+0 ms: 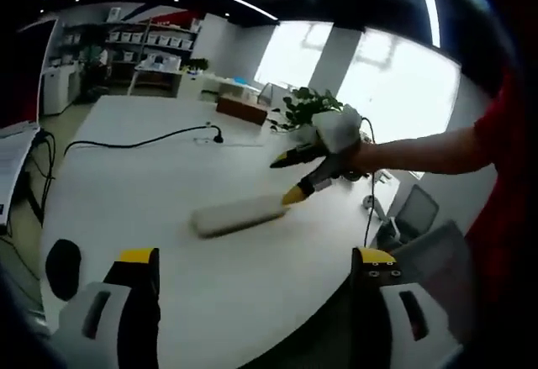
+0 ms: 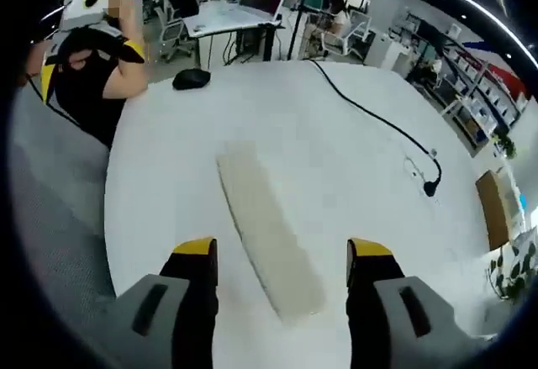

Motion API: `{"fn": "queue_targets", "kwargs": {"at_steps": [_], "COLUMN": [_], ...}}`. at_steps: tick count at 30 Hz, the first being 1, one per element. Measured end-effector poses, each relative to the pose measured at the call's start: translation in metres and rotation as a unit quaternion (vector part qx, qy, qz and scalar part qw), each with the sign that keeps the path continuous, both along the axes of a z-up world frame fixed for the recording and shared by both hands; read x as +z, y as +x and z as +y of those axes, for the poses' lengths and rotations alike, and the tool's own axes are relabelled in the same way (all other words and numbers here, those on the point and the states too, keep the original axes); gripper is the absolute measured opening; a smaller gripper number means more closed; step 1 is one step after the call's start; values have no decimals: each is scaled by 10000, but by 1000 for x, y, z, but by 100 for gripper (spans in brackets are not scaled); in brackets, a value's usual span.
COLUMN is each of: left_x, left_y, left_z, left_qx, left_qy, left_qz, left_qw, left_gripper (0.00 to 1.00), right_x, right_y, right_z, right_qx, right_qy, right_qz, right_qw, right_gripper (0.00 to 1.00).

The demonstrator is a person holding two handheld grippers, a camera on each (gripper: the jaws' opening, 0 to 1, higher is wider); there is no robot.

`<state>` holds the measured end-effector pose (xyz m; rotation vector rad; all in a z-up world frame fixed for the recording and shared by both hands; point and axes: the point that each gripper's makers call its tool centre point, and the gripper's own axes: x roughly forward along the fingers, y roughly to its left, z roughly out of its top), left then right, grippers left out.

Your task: Arrange the utensils inside the cutlery case until each visible utensil rests in its matching compartment.

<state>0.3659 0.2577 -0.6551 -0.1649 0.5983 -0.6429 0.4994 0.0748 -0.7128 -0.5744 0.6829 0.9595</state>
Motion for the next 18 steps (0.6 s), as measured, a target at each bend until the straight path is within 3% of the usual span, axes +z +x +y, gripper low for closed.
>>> {"fn": "queue_targets", "kwargs": {"at_steps": [4, 5, 6, 10, 12, 13, 15, 16, 18], "left_x": [10, 16, 18, 39, 48, 53, 63, 68, 72], "left_y": [-6, -2, -2, -15, -24, -29, -34, -38, -47], "left_z": [-2, 4, 8, 2, 0, 2, 4, 9, 10], "left_qx": [20, 225, 362, 484, 516, 637, 816, 1026, 1167], "left_qy": [109, 207, 289, 25, 153, 255, 317, 371, 391], "left_qz": [-145, -350, -337, -324, -445, -535, -756, -771, -686], "left_qw": [9998, 9989, 9984, 9983, 9976, 9962, 9933, 9910, 9900], "left_gripper": [97, 94, 93, 99, 99, 99, 95, 89, 89], "right_x": [24, 31, 38, 85, 111, 117, 141, 149, 164], "right_y": [-19, -25, -33, -70, -86, -91, -113, -126, -146], "right_z": [-28, -31, -33, -58, -73, -74, -78, -78, -85], "right_qx": [-590, -661, -723, -1254, -1535, -1543, -1600, -1483, -1371], "right_qy": [394, 562, 749, 1693, 1983, 2076, 2520, 2590, 2482], "right_qz": [-135, -158, -136, -336, -629, -686, -861, -919, -1441], "right_qw": [9974, 9961, 9945, 9770, 9660, 9635, 9505, 9500, 9481], "right_gripper": [58, 59, 60, 63, 62, 61, 63, 68, 74]}}
